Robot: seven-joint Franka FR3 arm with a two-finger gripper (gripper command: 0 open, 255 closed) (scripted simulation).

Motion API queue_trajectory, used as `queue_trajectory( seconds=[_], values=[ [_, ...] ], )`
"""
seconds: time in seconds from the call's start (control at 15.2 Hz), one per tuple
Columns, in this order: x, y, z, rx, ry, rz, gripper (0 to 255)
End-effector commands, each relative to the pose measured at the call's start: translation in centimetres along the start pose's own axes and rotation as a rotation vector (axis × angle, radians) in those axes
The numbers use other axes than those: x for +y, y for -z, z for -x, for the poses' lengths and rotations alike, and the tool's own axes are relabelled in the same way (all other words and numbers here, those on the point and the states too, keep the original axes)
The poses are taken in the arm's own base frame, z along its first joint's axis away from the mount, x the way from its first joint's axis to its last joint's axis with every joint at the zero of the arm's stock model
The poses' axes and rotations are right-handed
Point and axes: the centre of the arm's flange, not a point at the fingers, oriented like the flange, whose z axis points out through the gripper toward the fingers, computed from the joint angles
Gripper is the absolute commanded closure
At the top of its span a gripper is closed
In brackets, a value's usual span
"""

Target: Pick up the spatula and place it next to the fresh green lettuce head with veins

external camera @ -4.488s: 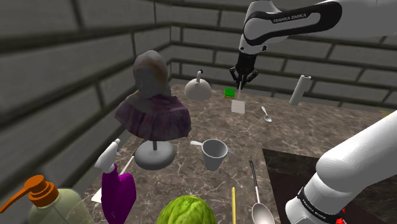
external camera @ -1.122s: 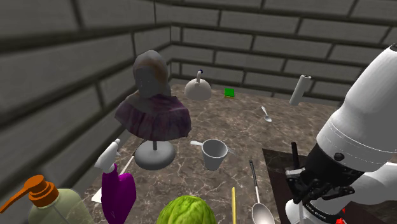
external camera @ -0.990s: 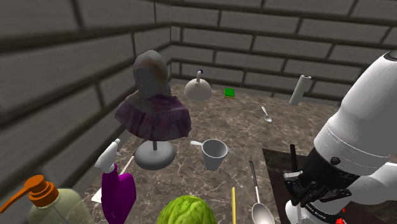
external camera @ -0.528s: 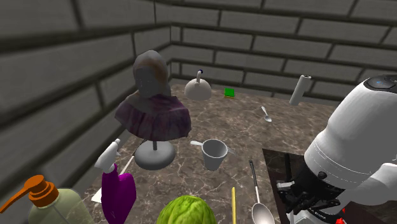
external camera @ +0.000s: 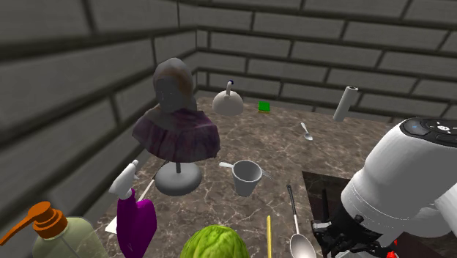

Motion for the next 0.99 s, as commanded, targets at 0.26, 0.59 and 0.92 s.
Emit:
queue_trajectory(
  seconds=[0.26,0.59,0.92],
  values=[
    [-0.1,-3.3,0.2,0.0,0.0,0.0,255],
    [-0.1,-4.0,0.2,0.0,0.0,0.0,255],
    [-0.1,-4.0,0.2,0.0,0.0,0.0,0]
  ],
)
